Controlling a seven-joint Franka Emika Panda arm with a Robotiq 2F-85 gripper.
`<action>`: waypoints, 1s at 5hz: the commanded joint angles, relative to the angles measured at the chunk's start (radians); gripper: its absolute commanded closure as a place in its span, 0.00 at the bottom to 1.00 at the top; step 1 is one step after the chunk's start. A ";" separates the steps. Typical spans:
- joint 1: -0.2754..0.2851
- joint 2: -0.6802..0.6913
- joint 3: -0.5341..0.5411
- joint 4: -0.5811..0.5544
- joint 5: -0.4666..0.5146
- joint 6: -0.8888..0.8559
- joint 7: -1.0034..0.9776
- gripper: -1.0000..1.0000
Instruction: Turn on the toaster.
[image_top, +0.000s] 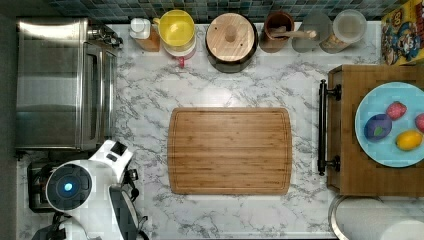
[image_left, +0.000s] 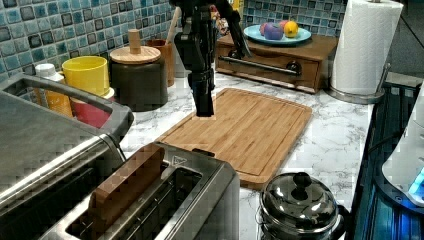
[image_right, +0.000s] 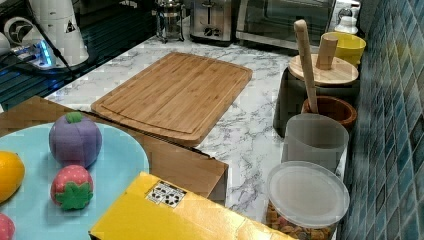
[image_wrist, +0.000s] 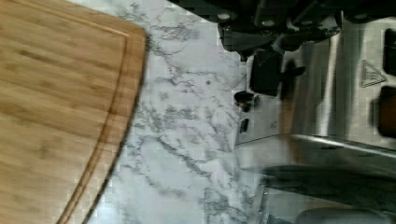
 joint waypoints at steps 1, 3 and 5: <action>0.002 0.082 0.036 0.061 -0.022 0.088 0.165 1.00; -0.001 0.156 0.023 0.122 -0.044 0.083 0.215 1.00; 0.043 0.132 0.023 0.123 0.061 0.048 0.154 1.00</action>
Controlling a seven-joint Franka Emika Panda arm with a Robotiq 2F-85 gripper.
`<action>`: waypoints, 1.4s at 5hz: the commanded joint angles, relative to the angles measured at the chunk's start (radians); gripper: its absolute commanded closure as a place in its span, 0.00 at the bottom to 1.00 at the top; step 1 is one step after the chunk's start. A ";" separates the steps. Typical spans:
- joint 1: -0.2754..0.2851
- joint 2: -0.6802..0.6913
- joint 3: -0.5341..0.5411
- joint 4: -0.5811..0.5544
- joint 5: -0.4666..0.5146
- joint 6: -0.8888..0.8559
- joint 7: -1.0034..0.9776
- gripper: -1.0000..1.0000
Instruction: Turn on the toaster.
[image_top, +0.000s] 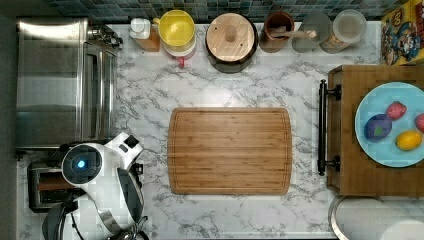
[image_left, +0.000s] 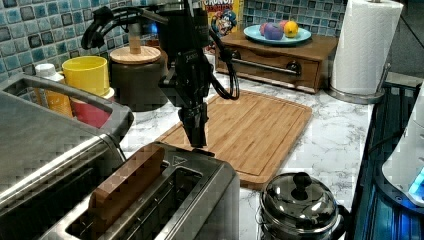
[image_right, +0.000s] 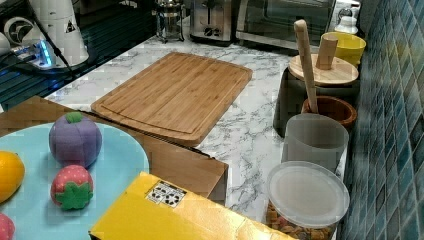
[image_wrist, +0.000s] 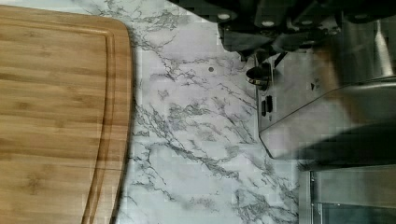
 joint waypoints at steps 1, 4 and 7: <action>0.048 -0.008 0.036 0.118 0.067 -0.042 -0.022 1.00; 0.025 0.199 0.025 0.126 -0.052 -0.035 0.068 1.00; -0.007 0.272 -0.049 0.101 -0.036 0.020 0.094 1.00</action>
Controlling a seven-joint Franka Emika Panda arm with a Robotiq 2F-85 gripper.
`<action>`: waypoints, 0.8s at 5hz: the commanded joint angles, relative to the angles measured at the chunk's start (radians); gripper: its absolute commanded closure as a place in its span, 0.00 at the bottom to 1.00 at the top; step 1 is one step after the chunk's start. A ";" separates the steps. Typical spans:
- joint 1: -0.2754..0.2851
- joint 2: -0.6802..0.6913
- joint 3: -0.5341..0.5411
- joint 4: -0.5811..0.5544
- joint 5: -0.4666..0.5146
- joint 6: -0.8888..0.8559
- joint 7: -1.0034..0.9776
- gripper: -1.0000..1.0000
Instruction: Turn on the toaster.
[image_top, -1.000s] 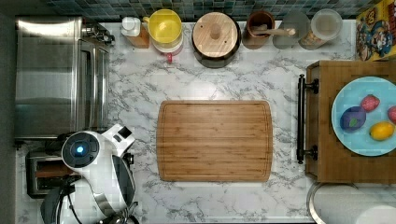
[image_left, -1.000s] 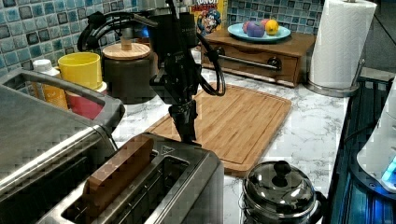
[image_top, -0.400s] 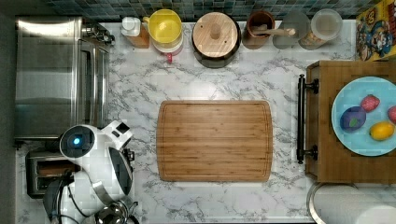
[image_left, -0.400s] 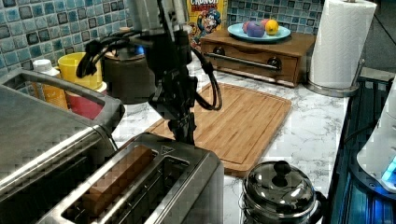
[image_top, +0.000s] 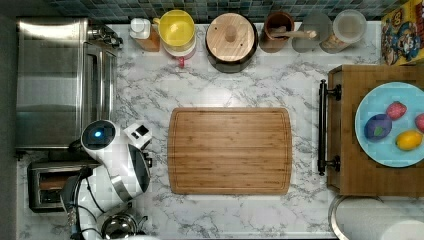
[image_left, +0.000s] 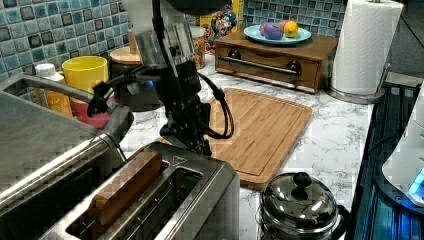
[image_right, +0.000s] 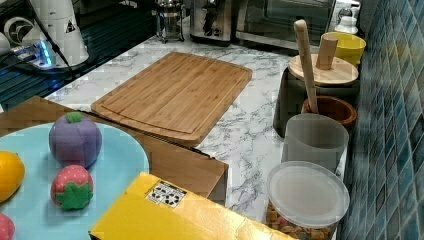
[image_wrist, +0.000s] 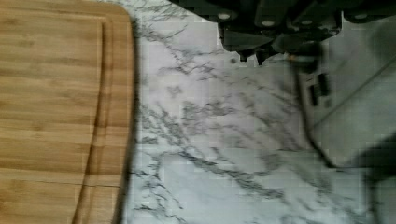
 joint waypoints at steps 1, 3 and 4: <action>-0.017 0.046 -0.020 0.033 0.017 0.003 0.094 1.00; -0.008 0.045 -0.029 0.034 0.020 0.002 0.092 1.00; -0.004 0.045 -0.033 0.034 0.021 0.002 0.091 1.00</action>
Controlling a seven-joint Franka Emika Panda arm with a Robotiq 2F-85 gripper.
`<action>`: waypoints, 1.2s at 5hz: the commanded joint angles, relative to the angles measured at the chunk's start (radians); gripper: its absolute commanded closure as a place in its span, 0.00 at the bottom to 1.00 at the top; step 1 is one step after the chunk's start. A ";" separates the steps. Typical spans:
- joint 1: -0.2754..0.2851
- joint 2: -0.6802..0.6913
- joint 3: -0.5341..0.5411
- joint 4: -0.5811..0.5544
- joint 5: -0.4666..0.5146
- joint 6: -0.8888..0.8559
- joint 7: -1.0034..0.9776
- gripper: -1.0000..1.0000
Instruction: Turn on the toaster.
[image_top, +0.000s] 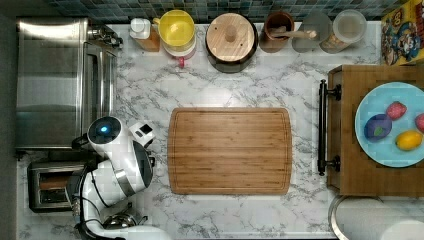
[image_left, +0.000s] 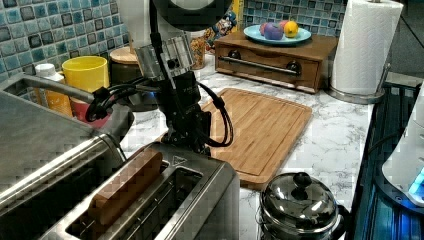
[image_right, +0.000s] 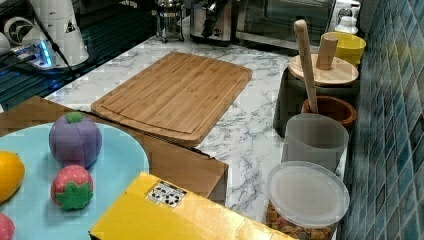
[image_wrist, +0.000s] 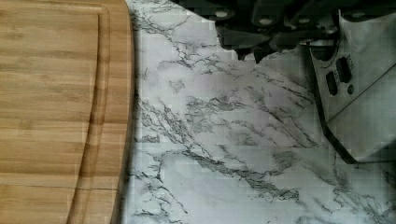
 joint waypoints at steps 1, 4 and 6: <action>0.006 0.005 -0.033 0.020 0.009 -0.002 0.087 1.00; 0.009 0.005 -0.036 0.020 0.010 -0.002 0.087 1.00; 0.000 0.005 -0.027 0.020 0.007 -0.002 0.089 1.00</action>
